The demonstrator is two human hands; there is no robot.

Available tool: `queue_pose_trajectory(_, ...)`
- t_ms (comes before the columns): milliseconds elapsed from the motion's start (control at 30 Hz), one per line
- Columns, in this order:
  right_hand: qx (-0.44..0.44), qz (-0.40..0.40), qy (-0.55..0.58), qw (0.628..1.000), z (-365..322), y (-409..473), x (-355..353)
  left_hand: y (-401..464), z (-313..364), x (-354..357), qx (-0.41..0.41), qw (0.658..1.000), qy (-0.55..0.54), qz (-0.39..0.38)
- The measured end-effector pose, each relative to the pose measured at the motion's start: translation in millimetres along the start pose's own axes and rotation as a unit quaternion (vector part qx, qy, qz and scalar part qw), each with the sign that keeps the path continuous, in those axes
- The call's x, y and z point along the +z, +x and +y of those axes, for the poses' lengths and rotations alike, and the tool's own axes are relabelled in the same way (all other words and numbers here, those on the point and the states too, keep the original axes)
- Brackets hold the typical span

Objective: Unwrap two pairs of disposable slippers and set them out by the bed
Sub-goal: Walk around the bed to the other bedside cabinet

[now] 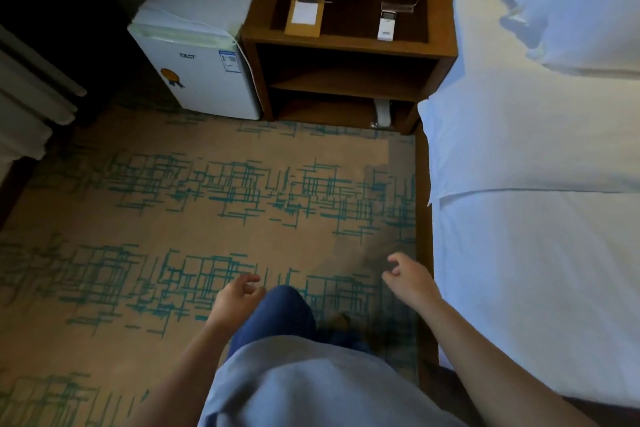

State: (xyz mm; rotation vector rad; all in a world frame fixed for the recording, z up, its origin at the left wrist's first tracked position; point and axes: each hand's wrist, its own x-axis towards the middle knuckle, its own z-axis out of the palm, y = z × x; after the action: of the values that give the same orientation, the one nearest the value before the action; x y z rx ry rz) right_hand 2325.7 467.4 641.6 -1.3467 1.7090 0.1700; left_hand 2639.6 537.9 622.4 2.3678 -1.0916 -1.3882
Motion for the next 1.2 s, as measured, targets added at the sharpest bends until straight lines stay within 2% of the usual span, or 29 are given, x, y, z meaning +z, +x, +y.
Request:
queue_pose_trajectory(133, 0.007, 0.015, 0.019, 1.000, -35, 55, -38, 48, 21, -10, -0.031, 0.999, 0.021, -0.022)
queue_pose_trajectory(267, 0.016, 0.041, 0.040, 0.998, -71, 104, -69, 111, 62, -34, -0.004, 0.997, 0.060, -0.052)
queue_pose_trajectory(433, 0.054, 0.047, 0.086, 0.994, -99, 138, -90, 183, 146, -73, 0.016, 0.993, 0.093, -0.065)
queue_pose_trajectory(633, 0.099, 0.055, 0.143, 0.983, -100, 163, -106, 247, 264, -79, 0.068, 0.986, 0.113, -0.101)
queue_pose_trajectory(733, 0.128, 0.040, 0.149, 0.980, -89, 180, -117, 276, 314, -73, 0.081, 0.986, 0.103, -0.105)
queue_pose_trajectory(900, 0.123, 0.002, 0.140, 0.982, -72, 234, -150, 318, 365, -48, 0.067, 0.990, 0.089, -0.081)
queue_pose_trajectory(1000, 0.127, -0.019, 0.119, 0.985, -62, 279, -176, 343, 376, -23, 0.047, 0.995, 0.069, -0.046)
queue_pose_trajectory(1200, 0.098, -0.020, 0.127, 0.987, -60, 384, -213, 406, 370, 40, 0.000, 0.998, 0.037, -0.057)
